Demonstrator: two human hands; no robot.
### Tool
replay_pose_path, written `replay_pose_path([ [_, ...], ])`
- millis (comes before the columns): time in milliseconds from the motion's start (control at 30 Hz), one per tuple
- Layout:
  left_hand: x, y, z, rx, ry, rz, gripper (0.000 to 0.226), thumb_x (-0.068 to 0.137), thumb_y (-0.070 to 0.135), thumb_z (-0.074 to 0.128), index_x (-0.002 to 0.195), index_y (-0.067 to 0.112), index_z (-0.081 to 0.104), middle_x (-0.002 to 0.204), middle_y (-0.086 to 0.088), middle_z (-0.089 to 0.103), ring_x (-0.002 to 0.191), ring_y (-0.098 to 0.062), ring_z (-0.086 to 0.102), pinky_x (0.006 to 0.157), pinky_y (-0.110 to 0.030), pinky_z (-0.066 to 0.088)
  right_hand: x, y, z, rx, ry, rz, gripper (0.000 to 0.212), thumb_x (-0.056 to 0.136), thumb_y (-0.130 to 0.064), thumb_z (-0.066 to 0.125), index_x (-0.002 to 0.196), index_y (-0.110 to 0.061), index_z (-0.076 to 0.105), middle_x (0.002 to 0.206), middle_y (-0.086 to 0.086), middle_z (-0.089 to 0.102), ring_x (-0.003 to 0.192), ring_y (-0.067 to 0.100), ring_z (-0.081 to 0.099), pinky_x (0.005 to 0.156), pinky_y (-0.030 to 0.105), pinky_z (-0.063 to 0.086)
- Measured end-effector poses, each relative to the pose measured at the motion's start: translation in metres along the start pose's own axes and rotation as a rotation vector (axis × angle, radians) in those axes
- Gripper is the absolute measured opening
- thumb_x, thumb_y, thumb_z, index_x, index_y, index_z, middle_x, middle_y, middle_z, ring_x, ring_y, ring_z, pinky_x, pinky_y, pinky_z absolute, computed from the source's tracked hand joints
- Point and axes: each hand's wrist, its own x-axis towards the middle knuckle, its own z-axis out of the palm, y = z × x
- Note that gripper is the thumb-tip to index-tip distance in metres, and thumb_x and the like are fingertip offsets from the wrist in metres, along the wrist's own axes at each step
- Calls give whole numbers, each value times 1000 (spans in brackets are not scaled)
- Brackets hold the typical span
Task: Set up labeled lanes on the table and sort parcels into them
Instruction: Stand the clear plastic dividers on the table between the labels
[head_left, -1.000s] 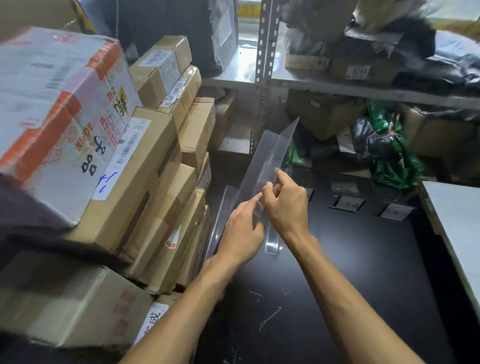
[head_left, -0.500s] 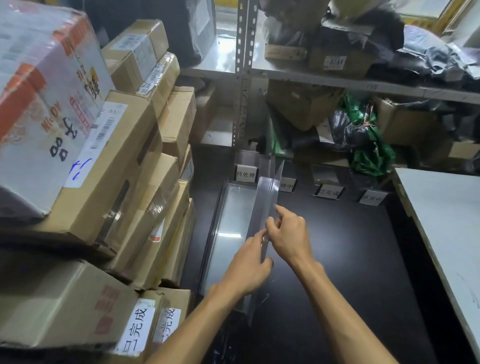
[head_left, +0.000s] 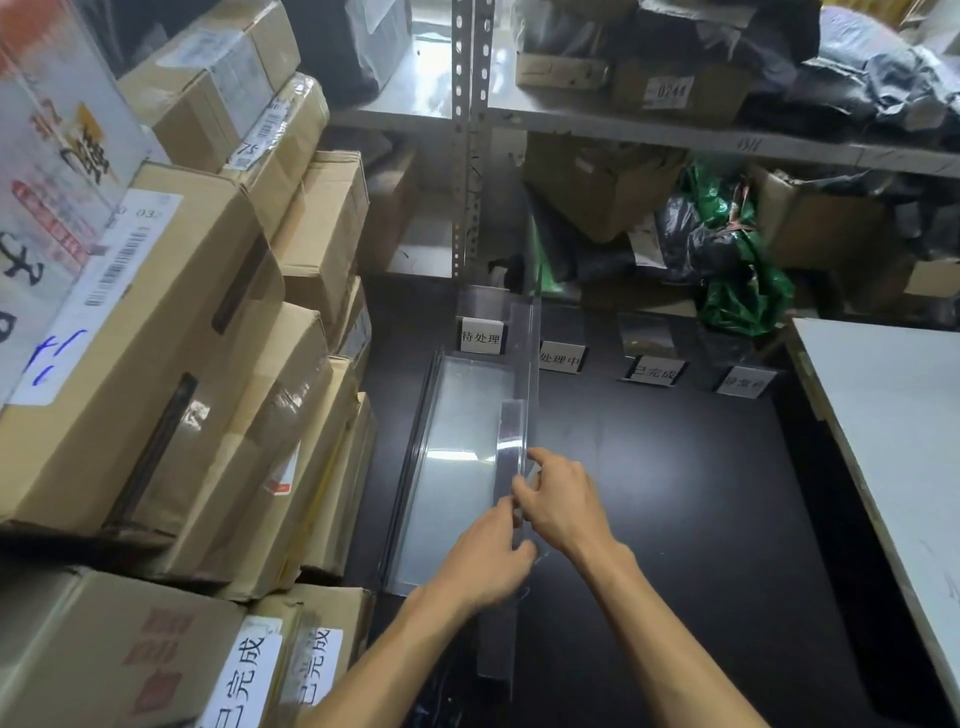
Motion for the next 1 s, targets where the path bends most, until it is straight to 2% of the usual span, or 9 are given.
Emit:
replay_pose_path([
  [33, 2, -2, 1, 8, -27, -6, 53, 94, 25, 50, 146, 23, 40, 139, 1, 58, 115, -24, 60, 94, -34, 47, 0, 2, 1, -12, -19, 14, 40, 96, -23, 55, 135, -12, 58, 107, 15, 73, 104, 36, 65, 83, 36, 49],
  [100, 5, -8, 1, 4, -102, -24, 51, 95, 28, 48, 146, 24, 41, 138, 2, 59, 113, -22, 62, 95, -34, 48, -2, 4, 2, -33, -48, 36, 43, 98, -24, 55, 139, -13, 52, 115, 18, 69, 109, 38, 62, 81, 36, 45],
  [200, 11, -20, -2, -74, -109, -44, 41, 98, 32, 43, 137, 26, 54, 131, 2, 66, 106, -12, 62, 100, -33, 48, -3, 8, 4, -34, -55, 26, 34, 98, -25, 57, 129, -15, 47, 101, 16, 68, 93, 36, 63, 73, 37, 46],
  [333, 18, -38, -14, -95, 309, -79, 28, 98, 22, 49, 121, 23, 65, 120, 4, 68, 109, -13, 61, 100, -34, 48, -3, 10, 3, -64, -40, -4, 21, 99, -24, 55, 109, -17, 37, 84, 8, 59, 78, 32, 54, 65, 38, 40],
  [433, 23, -50, -23, 100, 546, -100, 41, 92, 10, 54, 131, 19, 58, 132, 0, 55, 123, -20, 48, 105, -36, 39, -4, 13, 2, -85, -17, -38, 20, 99, -21, 53, 104, -16, 34, 79, 6, 53, 74, 30, 48, 64, 39, 37],
  [533, 33, -63, -27, 224, 539, -242, 61, 91, 10, 52, 150, 16, 36, 148, -8, 38, 134, -28, 34, 109, -40, 31, -4, 16, 3, -100, -26, -46, 19, 98, -19, 52, 103, -15, 34, 75, 7, 54, 71, 32, 48, 65, 42, 42],
  [633, 40, -73, -28, 169, 468, -368, 67, 96, 6, 46, 158, 12, 20, 155, -14, 32, 140, -33, 32, 111, -44, 32, -4, 18, 3, -97, -36, -45, 19, 99, -20, 52, 103, -15, 34, 76, 8, 56, 72, 32, 50, 67, 43, 45],
  [833, 42, -93, -29, -17, 539, -482, 54, 99, 5, 48, 152, 13, 39, 142, -17, 54, 131, -38, 49, 108, -45, 38, -6, 16, 1, -66, -60, -128, 21, 98, -19, 53, 100, -18, 32, 71, 6, 55, 66, 30, 45, 65, 42, 44],
  [1000, 42, -91, -28, -108, 617, -509, 50, 100, 3, 47, 148, 16, 44, 139, -19, 58, 130, -42, 49, 105, -47, 40, -12, 10, -4, -10, -44, -217, 21, 94, -14, 54, 97, -19, 33, 61, 4, 51, 59, 27, 39, 62, 45, 45],
])
